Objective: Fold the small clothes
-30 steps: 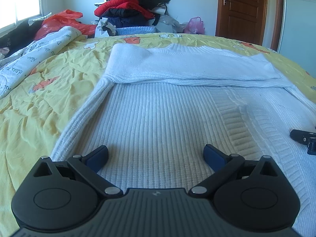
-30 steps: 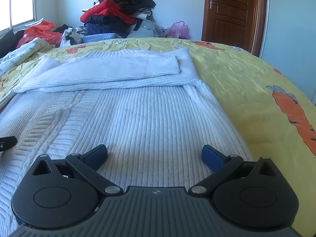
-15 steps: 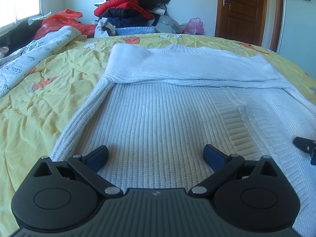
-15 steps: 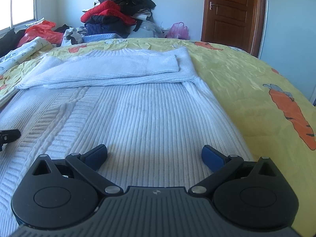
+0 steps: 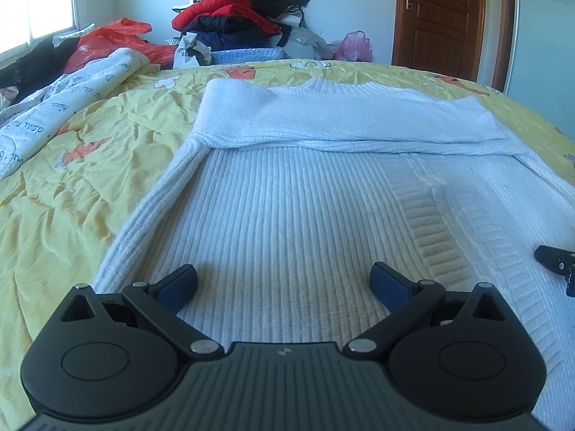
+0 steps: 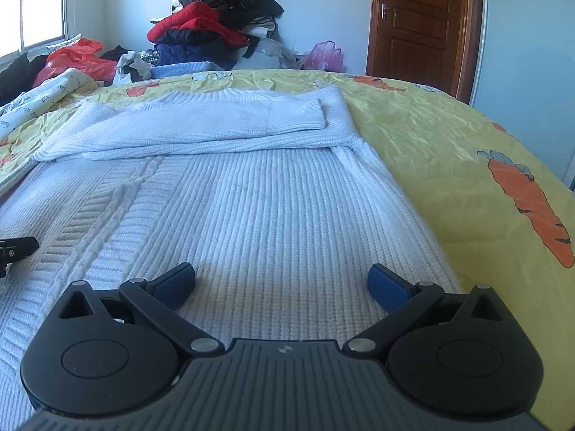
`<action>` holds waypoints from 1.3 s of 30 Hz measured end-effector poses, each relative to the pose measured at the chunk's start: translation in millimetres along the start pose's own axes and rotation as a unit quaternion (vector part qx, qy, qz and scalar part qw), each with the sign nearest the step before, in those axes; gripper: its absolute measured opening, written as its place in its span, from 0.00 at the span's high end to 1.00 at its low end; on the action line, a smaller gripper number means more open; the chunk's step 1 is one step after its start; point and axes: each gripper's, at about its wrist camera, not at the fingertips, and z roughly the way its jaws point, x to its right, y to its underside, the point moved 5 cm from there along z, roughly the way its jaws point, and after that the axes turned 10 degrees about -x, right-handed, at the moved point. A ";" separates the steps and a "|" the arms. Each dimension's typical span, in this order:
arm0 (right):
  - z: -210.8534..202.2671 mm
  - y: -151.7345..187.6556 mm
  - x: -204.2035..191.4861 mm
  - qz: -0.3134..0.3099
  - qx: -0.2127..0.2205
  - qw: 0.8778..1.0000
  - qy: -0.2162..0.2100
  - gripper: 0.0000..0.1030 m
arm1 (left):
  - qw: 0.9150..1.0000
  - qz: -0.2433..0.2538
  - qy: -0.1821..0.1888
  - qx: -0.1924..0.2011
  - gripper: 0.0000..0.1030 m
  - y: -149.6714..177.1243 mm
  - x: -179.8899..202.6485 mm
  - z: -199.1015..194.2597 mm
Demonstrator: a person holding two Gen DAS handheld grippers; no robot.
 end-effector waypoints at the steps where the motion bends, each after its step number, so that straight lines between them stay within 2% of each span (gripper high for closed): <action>1: -0.1 0.2 0.0 0.000 0.000 1.000 0.000 0.00 | 1.000 0.000 0.000 0.000 0.00 0.8 -0.1 -0.5; 26: -8.6 10.3 -1.3 -0.003 0.000 1.000 -0.002 0.00 | 1.000 -0.001 0.001 0.000 0.00 1.4 0.2 -1.4; 39: -8.4 10.6 -1.6 -0.002 0.000 1.000 -0.002 0.00 | 1.000 0.006 0.004 0.001 0.00 21.7 -0.5 -19.6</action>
